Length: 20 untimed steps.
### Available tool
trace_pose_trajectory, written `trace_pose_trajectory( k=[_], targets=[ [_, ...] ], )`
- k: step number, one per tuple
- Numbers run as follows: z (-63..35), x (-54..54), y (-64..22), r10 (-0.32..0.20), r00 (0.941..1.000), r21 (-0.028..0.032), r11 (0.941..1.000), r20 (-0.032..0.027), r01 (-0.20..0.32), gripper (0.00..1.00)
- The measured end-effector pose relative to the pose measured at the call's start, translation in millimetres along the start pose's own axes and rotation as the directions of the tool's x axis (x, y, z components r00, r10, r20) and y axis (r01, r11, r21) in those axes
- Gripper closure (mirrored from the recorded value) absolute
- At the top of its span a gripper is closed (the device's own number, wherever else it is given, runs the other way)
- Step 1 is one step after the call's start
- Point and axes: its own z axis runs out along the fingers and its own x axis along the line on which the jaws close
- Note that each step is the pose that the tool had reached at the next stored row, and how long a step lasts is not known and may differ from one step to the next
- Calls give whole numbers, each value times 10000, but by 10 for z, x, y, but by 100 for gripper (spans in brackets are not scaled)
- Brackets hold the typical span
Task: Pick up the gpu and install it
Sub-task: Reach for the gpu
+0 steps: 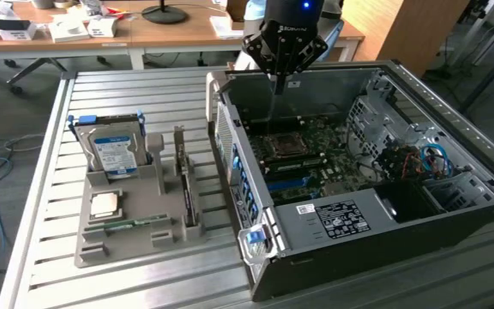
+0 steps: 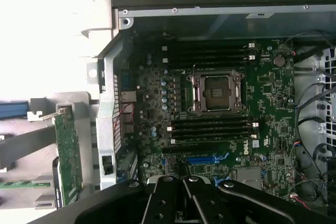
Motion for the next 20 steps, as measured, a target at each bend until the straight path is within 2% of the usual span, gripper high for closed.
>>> trace_pose_trajectory(
  k=[7, 20],
  targets=[
    [1, 24, -2, 2, 10000, -1, 10000, 1, -2, 89],
    [11, 300, -23, 45, 10000, 1, 10000, 2, -45, 89]
  ],
)
